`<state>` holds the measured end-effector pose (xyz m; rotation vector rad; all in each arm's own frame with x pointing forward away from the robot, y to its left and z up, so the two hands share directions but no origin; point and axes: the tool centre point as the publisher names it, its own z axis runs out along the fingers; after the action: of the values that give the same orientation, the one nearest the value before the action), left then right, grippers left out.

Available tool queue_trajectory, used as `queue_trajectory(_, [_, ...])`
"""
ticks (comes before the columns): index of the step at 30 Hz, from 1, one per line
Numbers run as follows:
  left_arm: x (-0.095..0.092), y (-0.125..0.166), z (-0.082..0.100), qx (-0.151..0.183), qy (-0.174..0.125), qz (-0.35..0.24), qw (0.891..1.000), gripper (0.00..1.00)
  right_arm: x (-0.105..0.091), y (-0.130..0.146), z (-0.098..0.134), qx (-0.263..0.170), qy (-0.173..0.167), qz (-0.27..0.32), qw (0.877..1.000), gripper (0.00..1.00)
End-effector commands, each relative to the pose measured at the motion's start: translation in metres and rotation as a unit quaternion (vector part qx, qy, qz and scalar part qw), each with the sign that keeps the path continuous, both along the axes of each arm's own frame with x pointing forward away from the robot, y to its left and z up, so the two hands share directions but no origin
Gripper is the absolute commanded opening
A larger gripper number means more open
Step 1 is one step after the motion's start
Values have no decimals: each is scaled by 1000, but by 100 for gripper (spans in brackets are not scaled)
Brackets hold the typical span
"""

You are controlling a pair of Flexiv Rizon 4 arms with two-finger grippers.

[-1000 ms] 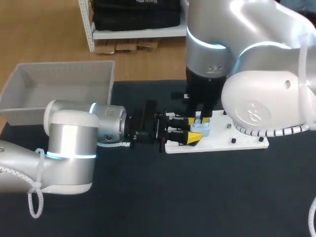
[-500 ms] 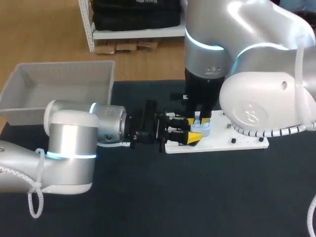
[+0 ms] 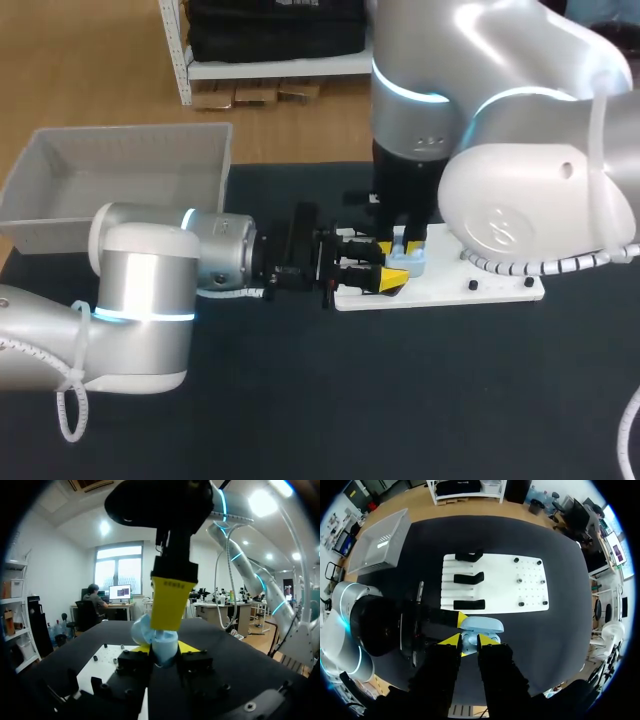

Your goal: Pick up each earbud case from the left stands, insert the matching earbuds, close the lid, and place the case in the box.

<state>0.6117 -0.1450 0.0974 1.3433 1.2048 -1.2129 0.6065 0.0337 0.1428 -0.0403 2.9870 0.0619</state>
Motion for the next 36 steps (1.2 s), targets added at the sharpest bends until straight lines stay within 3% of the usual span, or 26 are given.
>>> queue_trajectory(1, [1, 0, 2, 1, 1, -1, 1000, 0, 3, 2, -3, -3, 5, 4, 1000, 0])
queue_trajectory(25, [1, 0, 2, 1, 1, -1, 1000, 0, 1, 6, -6, -18, 12, 30, 999, 0])
queue_trajectory(29, [1, 0, 2, 1, 1, -1, 1000, 0, 0, 4, -3, -18, 9, 26, 999, 24])
queue_trajectory(33, [1, 0, 2, 1, 1, -1, 1000, 0, -2, 3, 1, -17, 5, 24, 1000, 35])
queue_trajectory(36, [1, 0, 2, 1, 1, -1, 1000, 0, -3, 3, 5, -16, 2, 23, 1000, 37])
